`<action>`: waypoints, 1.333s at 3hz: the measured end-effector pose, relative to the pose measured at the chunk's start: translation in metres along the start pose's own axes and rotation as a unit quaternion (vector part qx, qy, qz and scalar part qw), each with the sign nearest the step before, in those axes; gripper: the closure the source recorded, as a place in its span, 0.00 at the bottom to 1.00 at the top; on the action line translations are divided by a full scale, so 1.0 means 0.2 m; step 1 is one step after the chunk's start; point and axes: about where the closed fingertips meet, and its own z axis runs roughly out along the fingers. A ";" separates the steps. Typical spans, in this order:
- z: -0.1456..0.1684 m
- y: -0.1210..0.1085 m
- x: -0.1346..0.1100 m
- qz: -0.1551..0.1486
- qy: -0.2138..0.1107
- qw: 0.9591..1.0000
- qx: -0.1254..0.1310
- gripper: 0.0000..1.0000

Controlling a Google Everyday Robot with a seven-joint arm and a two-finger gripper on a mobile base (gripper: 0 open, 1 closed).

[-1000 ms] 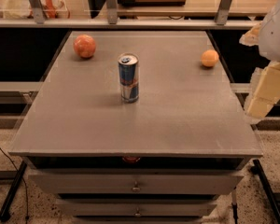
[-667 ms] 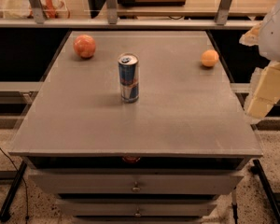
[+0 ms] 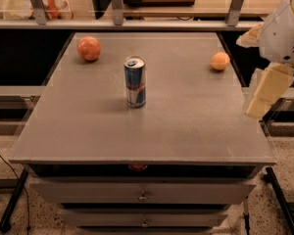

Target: Knock redbull can over

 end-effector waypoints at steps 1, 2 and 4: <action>0.15 -0.05 -0.09 -0.011 -0.065 0.998 -0.022 0.00; 0.15 -0.05 -0.09 -0.011 -0.065 0.998 -0.021 0.00; 0.39 -0.18 -0.30 -0.035 -0.211 0.976 -0.037 0.00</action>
Offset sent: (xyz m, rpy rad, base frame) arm 0.0180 0.0152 -0.0152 0.0943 0.0018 0.0512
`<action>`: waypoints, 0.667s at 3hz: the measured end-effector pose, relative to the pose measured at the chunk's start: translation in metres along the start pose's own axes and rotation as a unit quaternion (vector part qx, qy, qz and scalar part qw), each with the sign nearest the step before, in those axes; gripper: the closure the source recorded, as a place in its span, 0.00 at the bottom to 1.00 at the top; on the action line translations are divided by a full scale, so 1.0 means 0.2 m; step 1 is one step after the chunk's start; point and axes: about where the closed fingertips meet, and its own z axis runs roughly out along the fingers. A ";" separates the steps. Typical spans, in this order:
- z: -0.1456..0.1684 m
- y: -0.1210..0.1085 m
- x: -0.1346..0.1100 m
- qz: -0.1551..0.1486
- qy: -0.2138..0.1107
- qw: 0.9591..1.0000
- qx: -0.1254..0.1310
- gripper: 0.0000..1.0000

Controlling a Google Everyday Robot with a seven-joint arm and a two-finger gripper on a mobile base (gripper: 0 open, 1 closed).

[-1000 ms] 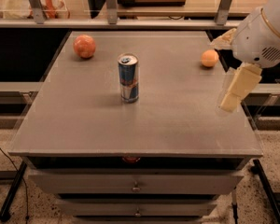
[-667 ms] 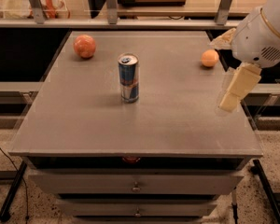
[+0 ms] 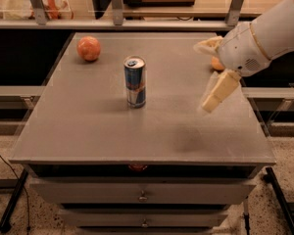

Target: Knock redbull can over

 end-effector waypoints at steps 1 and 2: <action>0.16 -0.08 -0.05 0.003 -0.100 0.995 -0.008 0.00; 0.29 -0.13 -0.09 0.018 -0.178 0.984 -0.018 0.00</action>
Offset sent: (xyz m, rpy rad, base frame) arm 0.0580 0.0642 -0.0369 0.5625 0.0202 0.0988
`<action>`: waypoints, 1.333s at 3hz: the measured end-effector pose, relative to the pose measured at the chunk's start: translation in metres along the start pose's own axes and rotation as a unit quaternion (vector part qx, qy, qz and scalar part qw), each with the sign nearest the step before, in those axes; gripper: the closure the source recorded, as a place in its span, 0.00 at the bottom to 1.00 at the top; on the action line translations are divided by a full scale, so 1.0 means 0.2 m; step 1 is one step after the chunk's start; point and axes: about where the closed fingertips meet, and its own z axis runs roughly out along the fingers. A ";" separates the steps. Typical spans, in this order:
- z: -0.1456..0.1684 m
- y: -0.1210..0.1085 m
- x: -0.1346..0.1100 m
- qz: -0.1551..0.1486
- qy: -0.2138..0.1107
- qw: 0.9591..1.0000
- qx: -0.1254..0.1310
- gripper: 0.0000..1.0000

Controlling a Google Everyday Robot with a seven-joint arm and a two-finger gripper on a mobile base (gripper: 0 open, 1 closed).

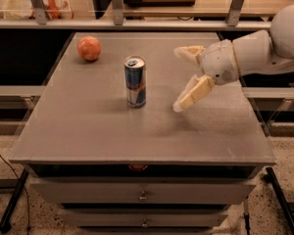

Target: Knock redbull can over

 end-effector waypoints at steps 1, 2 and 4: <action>0.12 -0.03 -0.01 0.017 -0.068 0.997 -0.012 0.00; 0.23 -0.03 -0.06 0.022 -0.112 0.993 -0.032 0.00; 0.37 -0.01 -0.15 0.025 -0.160 0.984 -0.070 0.00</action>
Offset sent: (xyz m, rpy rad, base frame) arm 0.0204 0.0640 -0.0115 0.3195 0.0567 0.1219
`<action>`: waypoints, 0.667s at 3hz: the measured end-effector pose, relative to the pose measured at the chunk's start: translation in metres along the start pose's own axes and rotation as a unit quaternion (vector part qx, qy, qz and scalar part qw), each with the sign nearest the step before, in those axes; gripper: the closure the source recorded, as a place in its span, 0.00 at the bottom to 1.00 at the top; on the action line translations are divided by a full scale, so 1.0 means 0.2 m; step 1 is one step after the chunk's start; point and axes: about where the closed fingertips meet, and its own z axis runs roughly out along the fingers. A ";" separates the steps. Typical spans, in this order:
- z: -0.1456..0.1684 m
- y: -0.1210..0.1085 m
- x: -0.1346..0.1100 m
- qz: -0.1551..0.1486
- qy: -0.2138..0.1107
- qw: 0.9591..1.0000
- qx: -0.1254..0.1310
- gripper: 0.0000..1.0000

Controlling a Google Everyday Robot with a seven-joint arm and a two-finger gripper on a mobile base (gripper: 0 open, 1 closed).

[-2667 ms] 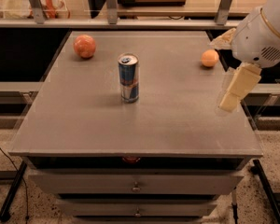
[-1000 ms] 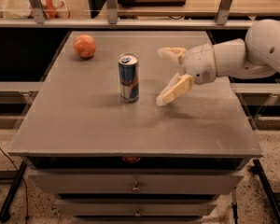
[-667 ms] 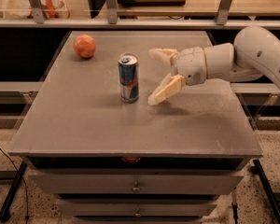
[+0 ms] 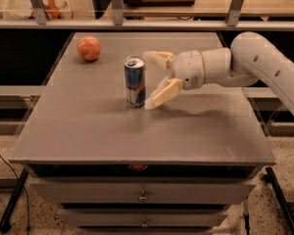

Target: Knock redbull can over

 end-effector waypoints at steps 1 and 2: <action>0.07 0.02 -0.02 0.002 -0.013 1.000 -0.018 0.00; 0.12 0.04 -0.01 0.008 -0.022 0.999 -0.032 0.00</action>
Offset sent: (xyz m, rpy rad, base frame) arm -0.0076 0.0325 -0.0103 0.0615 0.0552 0.0866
